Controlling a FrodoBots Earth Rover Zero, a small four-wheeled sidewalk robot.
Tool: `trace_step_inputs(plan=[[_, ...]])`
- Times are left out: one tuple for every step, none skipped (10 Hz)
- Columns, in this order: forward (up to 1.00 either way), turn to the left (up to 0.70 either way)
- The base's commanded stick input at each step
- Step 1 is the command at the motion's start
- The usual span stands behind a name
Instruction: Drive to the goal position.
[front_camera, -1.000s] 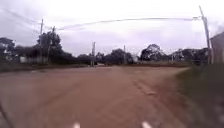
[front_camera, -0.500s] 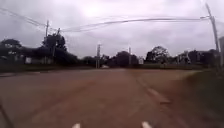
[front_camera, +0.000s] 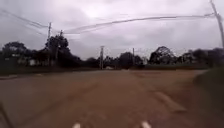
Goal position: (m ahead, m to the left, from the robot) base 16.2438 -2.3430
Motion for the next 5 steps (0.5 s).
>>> trace_step_inputs(plan=[[0.70,0.17],[0.70,0.10],[0.70,0.03],[0.70,0.13],[0.70,0.17]])
